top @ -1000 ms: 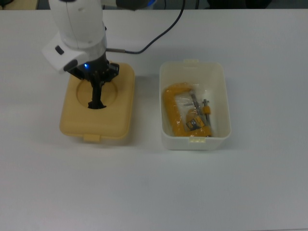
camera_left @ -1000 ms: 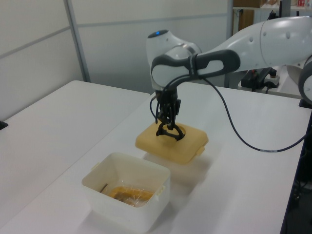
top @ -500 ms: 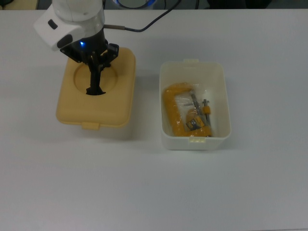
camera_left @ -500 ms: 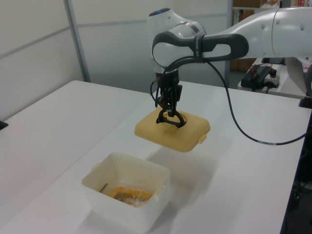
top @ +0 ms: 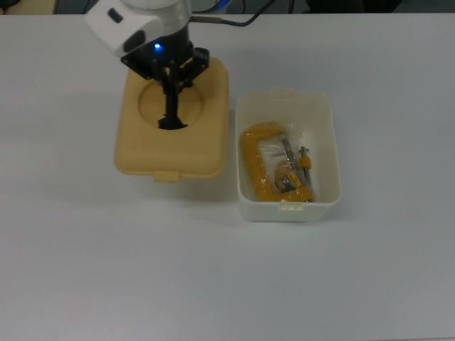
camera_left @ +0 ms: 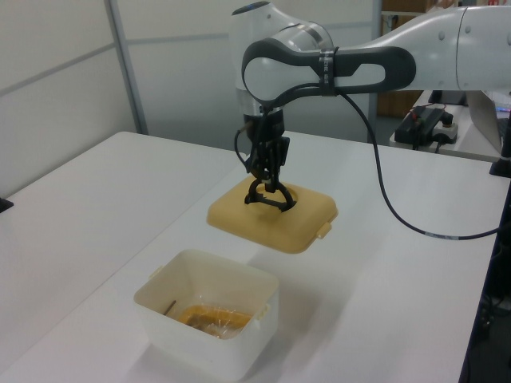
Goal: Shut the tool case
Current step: 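Carry the lid over the white box and lower it onto the rim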
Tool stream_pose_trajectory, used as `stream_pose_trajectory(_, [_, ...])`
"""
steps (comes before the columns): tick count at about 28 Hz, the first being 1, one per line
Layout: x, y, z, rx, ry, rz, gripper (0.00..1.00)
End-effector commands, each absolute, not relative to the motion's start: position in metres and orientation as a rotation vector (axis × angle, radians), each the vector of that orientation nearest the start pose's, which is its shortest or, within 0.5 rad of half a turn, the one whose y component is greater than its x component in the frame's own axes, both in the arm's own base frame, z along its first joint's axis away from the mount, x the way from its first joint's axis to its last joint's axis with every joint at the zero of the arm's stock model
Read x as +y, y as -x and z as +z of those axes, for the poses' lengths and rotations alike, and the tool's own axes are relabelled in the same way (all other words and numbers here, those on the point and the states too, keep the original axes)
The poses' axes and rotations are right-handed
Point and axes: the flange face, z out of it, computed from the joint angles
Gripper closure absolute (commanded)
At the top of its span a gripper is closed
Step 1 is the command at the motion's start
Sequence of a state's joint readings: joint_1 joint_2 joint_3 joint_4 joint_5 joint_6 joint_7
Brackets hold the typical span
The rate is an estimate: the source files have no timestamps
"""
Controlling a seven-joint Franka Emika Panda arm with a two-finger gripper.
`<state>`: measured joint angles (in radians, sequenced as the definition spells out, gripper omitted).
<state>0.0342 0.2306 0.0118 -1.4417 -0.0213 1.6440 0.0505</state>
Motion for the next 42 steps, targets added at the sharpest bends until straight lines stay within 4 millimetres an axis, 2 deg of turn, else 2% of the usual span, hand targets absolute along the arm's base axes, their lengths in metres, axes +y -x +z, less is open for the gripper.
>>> stream_pose_trajectory(1, [0.06, -0.62, 0.565, 0.027, 3.15, 0.054, 1.0])
stream_pose_trajectory(4, [0.076, -0.619, 0.562, 0.027, 3.148, 0.055, 1.0])
stream_pose_trajectory(13, [0.149, -0.612, 0.55, -0.036, 3.171, 0.071, 1.0])
stream_pose_trajectory(18, [0.175, -0.609, 0.538, -0.057, 3.181, 0.09, 1.0])
stream_pose_trajectory(24, [0.196, -0.609, 0.528, -0.056, 3.196, 0.079, 1.0])
stream_pose_trajectory(29, [0.205, -0.614, 0.52, -0.024, 3.193, 0.051, 1.0])
stream_pose_trajectory(32, [0.214, -0.615, 0.525, -0.011, 3.2, 0.009, 1.0])
stream_pose_trajectory(33, [0.219, -0.616, 0.521, -0.004, 3.207, 0.006, 1.0])
stream_pose_trajectory(42, [0.222, -0.624, 0.523, 0.032, 3.196, -0.033, 1.0])
